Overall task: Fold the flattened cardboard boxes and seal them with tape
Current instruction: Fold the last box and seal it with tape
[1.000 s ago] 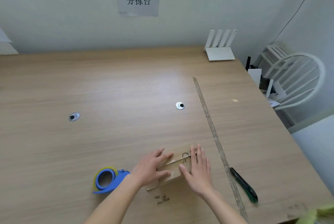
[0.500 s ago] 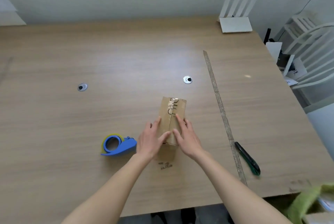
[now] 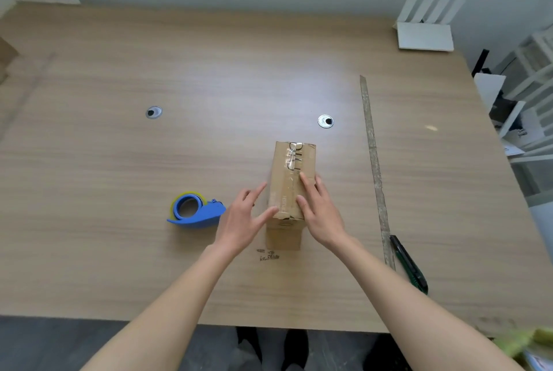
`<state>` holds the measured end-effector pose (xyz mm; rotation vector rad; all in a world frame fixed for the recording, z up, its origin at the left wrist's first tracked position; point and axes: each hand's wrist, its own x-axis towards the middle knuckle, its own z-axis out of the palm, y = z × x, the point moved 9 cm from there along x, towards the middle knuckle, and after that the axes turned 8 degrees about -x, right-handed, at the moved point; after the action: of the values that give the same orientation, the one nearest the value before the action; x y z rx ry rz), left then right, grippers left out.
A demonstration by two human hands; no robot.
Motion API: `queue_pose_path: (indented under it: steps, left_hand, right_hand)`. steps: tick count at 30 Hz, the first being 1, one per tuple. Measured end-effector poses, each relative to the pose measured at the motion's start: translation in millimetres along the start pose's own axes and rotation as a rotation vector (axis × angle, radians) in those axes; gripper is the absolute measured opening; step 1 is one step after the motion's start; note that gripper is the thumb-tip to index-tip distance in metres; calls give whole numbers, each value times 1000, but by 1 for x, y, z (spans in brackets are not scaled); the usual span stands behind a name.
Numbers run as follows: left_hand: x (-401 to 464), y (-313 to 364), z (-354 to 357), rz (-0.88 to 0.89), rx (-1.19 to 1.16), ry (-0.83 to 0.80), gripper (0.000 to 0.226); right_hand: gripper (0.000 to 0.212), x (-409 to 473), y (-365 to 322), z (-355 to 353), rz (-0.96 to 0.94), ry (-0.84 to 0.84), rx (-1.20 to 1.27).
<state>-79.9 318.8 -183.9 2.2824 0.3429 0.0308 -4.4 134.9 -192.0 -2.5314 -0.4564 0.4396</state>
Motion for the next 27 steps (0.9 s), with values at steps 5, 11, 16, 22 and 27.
queue_pose_path:
  steps: [5, 11, 16, 22, 27]
  left_hand:
    - [-18, -58, -46, -9, 245, 180, 66]
    - [-22, -121, -41, -232, 593, -43, 79]
    - [-15, -128, -39, -280, 650, -122, 67]
    - [-31, -123, -41, -366, 514, -153, 60]
    - [-15, -49, -80, -179, 260, -96, 56]
  right_hand:
    - [53, -10, -16, -20, -65, 121, -111]
    - [56, -18, -18, -7, -134, 77, -171]
    - [59, -21, -17, -6, -139, 69, -210]
    - [61, -19, -40, -14, -185, 50, -234]
    - [55, -11, -73, -36, -221, -2, -143]
